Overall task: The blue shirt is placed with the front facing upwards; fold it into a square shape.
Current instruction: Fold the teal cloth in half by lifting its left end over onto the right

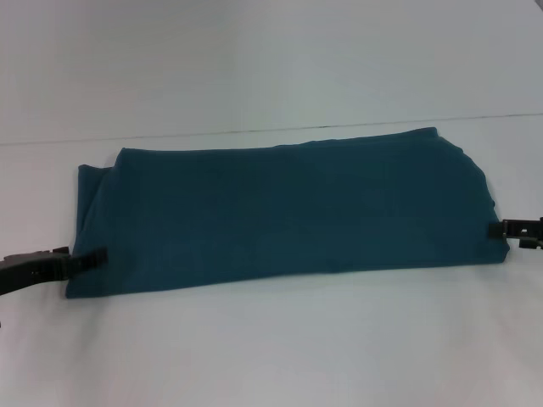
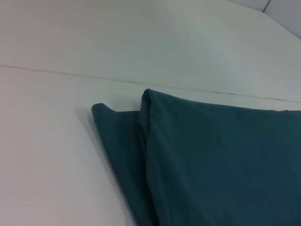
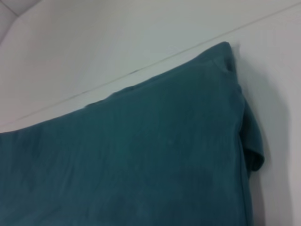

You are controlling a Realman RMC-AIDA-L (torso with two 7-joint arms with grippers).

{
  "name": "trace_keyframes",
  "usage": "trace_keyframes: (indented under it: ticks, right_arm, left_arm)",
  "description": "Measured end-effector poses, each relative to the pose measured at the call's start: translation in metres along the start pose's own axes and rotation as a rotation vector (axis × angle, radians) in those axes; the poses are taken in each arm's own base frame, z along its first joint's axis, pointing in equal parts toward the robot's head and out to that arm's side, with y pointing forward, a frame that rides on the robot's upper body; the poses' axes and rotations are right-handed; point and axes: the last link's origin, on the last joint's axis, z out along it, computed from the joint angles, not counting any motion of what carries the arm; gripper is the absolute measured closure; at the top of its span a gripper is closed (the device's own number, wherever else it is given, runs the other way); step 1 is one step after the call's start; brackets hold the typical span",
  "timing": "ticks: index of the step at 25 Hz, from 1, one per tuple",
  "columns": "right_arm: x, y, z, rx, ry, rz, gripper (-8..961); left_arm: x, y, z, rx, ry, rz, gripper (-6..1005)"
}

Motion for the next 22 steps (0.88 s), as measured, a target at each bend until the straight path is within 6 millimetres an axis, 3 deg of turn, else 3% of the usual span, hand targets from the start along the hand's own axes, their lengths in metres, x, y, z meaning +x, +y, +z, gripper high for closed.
trace_keyframes:
  ticks: [22]
  right_arm:
    - [0.0024, 0.0010, 0.0070, 0.016, 0.009, -0.009, 88]
  left_arm:
    - [-0.0014, 0.0051, 0.0044, -0.009, -0.038, 0.032, 360]
